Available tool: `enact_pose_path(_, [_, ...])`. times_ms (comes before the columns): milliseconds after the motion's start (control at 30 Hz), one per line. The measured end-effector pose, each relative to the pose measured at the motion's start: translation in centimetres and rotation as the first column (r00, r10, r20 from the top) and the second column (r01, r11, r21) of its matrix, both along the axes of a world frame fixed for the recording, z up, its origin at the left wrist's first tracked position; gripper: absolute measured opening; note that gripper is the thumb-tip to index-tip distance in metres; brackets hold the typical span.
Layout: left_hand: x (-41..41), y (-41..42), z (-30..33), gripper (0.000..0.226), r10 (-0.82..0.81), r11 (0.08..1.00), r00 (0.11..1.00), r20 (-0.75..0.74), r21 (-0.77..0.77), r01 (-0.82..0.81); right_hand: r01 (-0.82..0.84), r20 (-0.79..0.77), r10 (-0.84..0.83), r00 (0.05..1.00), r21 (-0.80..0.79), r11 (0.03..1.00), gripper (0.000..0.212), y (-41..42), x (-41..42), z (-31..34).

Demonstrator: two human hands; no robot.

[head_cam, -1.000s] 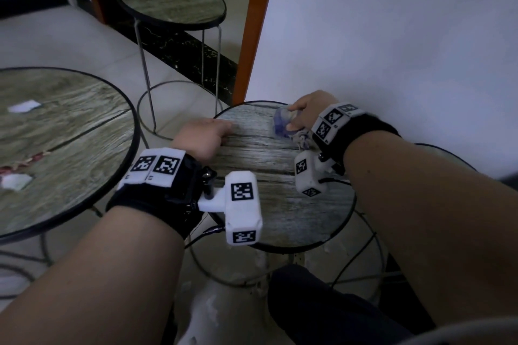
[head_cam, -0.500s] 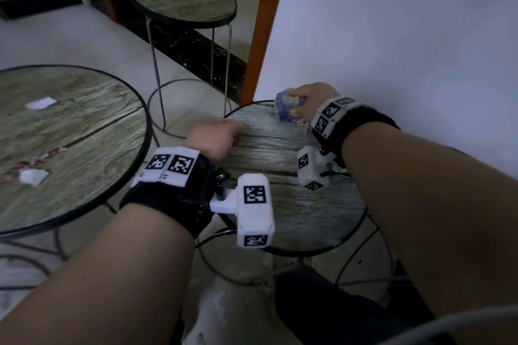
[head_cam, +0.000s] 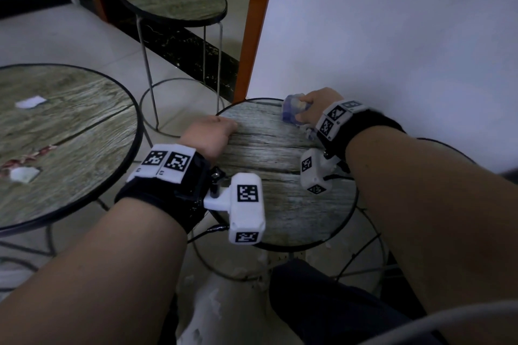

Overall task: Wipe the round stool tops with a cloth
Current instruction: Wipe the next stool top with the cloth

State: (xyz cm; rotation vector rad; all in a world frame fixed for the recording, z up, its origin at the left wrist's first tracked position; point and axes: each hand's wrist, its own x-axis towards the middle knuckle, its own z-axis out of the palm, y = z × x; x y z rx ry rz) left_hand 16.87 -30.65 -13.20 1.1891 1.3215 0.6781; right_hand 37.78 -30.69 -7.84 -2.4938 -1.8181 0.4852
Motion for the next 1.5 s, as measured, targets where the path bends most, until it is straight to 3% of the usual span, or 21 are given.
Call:
enact_pose_path(233, [0.0,-0.7,0.9,0.031,-0.008,1.0,0.997,-0.074,0.026,0.01,0.05,-0.076,-0.05,0.996,-0.001,0.999,0.019,-2.2,0.3,-0.6])
enact_pose_path(333, [0.0,-0.9,1.1,0.031,-0.006,0.999,0.997,-0.083,0.031,0.009,0.089,-0.124,-0.084,0.989,0.032,0.996,0.031,-3.3,0.5,-0.9])
enact_pose_path(567, [0.1,-1.0,1.6,0.032,-0.061,0.997,0.989,-0.134,0.037,0.066,0.144,-0.206,-0.135,0.969,0.025,0.989,0.037,-5.8,0.8,-1.3])
enact_pose_path(1000, [0.3,-1.8,2.6,0.037,-0.138,0.982,0.954,-0.267,0.09,0.167,0.178,-0.279,-0.164,0.946,0.025,0.984,0.024,-9.4,0.4,-1.4])
enact_pose_path(1200, [0.4,-2.1,2.4,0.035,-0.124,0.984,0.952,-0.279,0.091,0.155,0.177,-0.276,-0.165,0.947,0.021,0.984,0.031,-10.7,0.1,-1.5])
enact_pose_path(1500, [3.0,-6.0,2.2,0.01,-0.196,0.962,0.96,-0.201,0.148,0.227,0.211,-0.308,-0.187,0.933,0.047,0.976,0.028,-11.8,-0.2,-1.2])
